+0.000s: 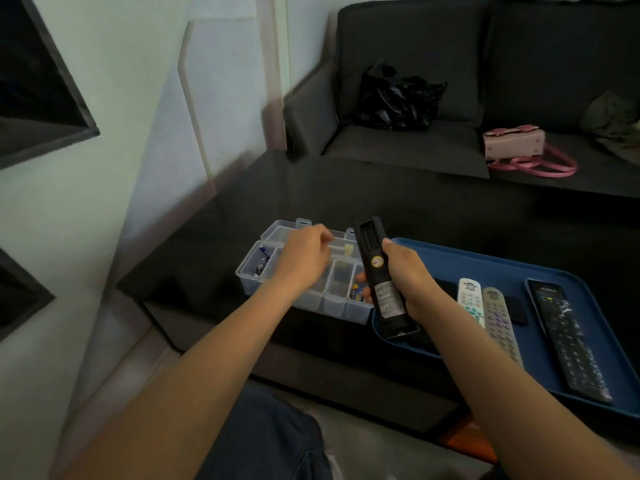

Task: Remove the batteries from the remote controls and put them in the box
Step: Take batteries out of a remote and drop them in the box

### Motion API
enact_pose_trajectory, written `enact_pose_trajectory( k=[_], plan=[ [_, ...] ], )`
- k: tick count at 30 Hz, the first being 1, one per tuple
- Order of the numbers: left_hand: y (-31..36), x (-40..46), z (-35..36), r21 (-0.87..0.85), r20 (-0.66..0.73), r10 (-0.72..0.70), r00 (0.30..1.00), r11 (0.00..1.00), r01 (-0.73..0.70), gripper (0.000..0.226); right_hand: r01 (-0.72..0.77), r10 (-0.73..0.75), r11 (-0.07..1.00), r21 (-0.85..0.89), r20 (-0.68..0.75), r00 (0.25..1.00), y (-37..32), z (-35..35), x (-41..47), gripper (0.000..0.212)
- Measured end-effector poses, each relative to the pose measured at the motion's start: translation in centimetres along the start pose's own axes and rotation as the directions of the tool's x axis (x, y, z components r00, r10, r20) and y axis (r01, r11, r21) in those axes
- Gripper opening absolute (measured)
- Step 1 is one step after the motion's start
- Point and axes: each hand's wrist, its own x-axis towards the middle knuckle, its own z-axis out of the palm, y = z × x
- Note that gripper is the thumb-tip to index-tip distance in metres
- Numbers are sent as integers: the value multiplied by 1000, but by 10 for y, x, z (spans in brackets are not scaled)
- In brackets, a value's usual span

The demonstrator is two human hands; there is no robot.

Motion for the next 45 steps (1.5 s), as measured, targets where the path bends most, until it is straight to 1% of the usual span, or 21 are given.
enact_pose_trajectory(
  k=[2, 3, 5, 6, 9, 13, 15, 18, 20, 23, 25, 28, 30, 32, 35, 38, 42, 45],
  plan=[
    [-17, -3, -13, 27, -90, -6, 996, 1000, 9, 26, -28, 27, 999, 37, 32, 999, -2, 18, 0, 35],
    [-27, -4, -18, 78, -130, -7, 991, 997, 17, 26, -36, 33, 998, 54, 48, 998, -2, 27, 1, 34],
    [-47, -3, -26, 234, -175, -5, 985, 971, 47, 27, -46, 41, 996, 75, 77, 996, -4, 44, 4, 35],
    [-57, -2, -29, 320, -166, -11, 986, 945, 65, 29, -48, 42, 996, 69, 87, 995, -4, 52, 6, 37],
    [-84, 9, -37, 495, -41, -47, 998, 867, 61, 28, -49, 44, 998, 44, 114, 993, -3, 70, 13, 37],
    [-97, 22, -42, 606, 108, -60, 992, 795, -18, 30, -42, 41, 999, 6, 131, 991, 0, 83, 20, 35],
    [-100, 25, -41, 641, 143, -21, 990, 763, -77, 32, -33, 35, 999, -16, 125, 992, 2, 85, 24, 35],
    [-104, 27, -39, 660, 156, 54, 986, 737, -145, 37, -35, 39, 999, -32, 121, 992, 4, 87, 28, 36],
    [-105, 28, -39, 685, 162, 58, 985, 712, -155, 41, -33, 37, 999, -35, 122, 992, 6, 88, 29, 37],
    [-104, 33, -39, 739, 182, 51, 982, 651, -171, 37, -19, 27, 998, -54, 137, 990, 8, 89, 28, 37],
    [-104, 35, -39, 755, 192, 24, 981, 636, -163, 36, -25, 32, 999, -48, 143, 989, 9, 89, 27, 37],
    [-106, 37, -36, 729, 203, 5, 979, 667, -155, 39, -7, 14, 999, -52, 148, 989, 10, 88, 28, 38],
    [-108, 38, -36, 691, 205, -41, 978, 713, -115, 37, 2, 5, 999, -44, 153, 988, 11, 87, 28, 38],
    [-108, 40, -37, 641, 209, -125, 970, 767, -39, 33, 8, -1, 999, -43, 158, 987, 11, 86, 28, 37],
    [-103, 43, -37, 560, 184, -248, 951, 822, 106, 36, 25, -14, 998, -63, 159, 987, 10, 84, 28, 35],
    [-100, 45, -36, 523, 194, -321, 927, 833, 179, 35, 32, -22, 997, -67, 155, 988, 10, 82, 28, 34],
    [-96, 49, -33, 539, 222, -336, 915, 824, 172, 34, 31, -20, 997, -67, 160, 987, 10, 82, 29, 34],
    [-94, 53, -27, 560, 233, -382, 894, 805, 197, 30, 20, -10, 998, -60, 162, 987, 10, 83, 31, 35]
  ],
)
